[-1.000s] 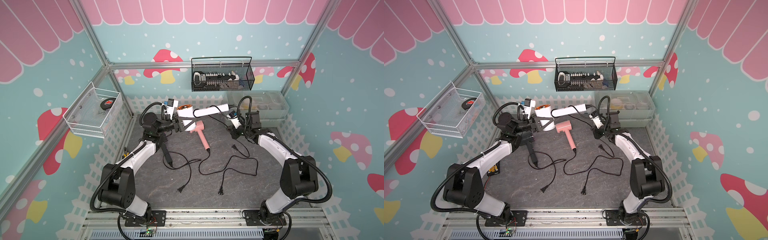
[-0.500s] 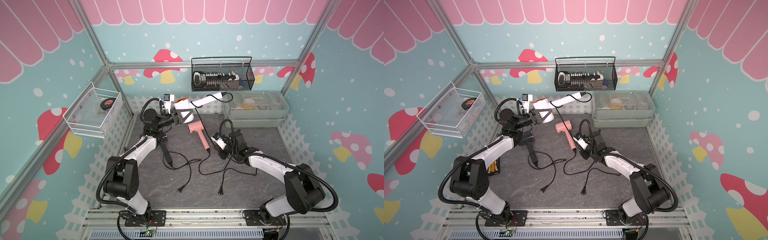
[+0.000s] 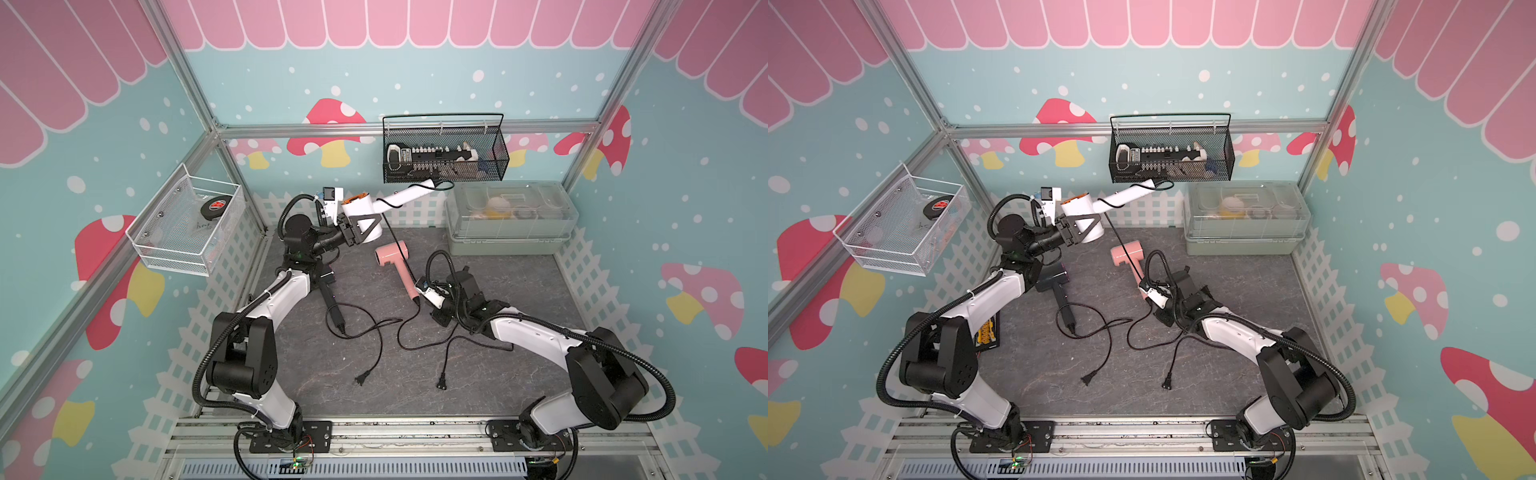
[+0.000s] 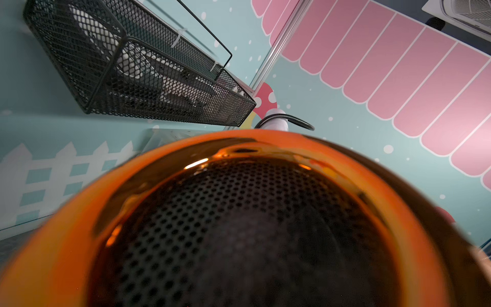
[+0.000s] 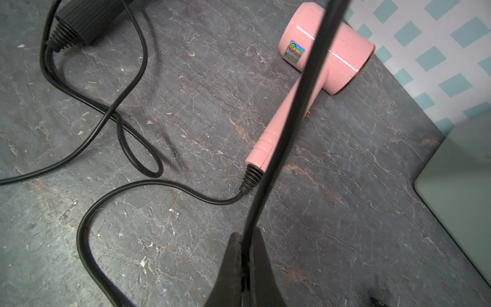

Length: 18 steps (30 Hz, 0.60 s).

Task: Wrap the cord around the hair dryer
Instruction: Wrap the power cord around the hair dryer.

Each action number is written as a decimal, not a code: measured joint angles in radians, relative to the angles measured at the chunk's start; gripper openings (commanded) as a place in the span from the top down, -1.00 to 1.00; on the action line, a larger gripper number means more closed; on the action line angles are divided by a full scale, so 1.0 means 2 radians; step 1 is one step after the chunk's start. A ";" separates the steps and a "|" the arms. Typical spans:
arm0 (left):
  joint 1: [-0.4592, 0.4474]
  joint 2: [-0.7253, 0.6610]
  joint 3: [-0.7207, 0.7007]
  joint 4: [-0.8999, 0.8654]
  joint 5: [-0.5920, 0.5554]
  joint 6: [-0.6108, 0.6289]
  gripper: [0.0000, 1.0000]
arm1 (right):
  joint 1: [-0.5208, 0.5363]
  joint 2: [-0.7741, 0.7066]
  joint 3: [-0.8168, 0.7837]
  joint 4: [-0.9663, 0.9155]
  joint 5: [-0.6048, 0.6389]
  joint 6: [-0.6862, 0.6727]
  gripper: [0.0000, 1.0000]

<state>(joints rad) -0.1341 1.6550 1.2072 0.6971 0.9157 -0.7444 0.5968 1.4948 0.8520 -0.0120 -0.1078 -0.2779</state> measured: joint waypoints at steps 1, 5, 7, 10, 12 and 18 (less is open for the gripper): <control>0.002 0.000 0.002 -0.003 -0.001 0.000 1.00 | 0.004 0.000 0.001 -0.003 0.003 -0.003 1.00; 0.013 0.000 0.004 -0.006 -0.005 0.000 1.00 | 0.017 0.000 0.002 -0.017 0.014 -0.013 1.00; 0.017 0.000 0.004 -0.006 -0.010 0.000 1.00 | 0.022 0.000 0.002 -0.027 0.020 -0.016 1.00; 0.022 0.000 0.004 -0.006 -0.016 0.000 1.00 | 0.030 0.002 0.002 -0.040 0.025 -0.020 1.00; 0.023 0.000 0.004 -0.006 -0.019 0.000 1.00 | 0.033 0.005 0.003 -0.047 0.028 -0.022 1.00; 0.028 0.000 0.004 -0.006 -0.023 0.000 1.00 | 0.047 0.010 0.008 -0.063 0.040 -0.031 1.00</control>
<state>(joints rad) -0.0776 1.6550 1.2152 0.6846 0.8700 -0.7441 0.6910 1.5146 0.8673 -0.1383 -0.0277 -0.3408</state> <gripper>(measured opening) 0.722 0.048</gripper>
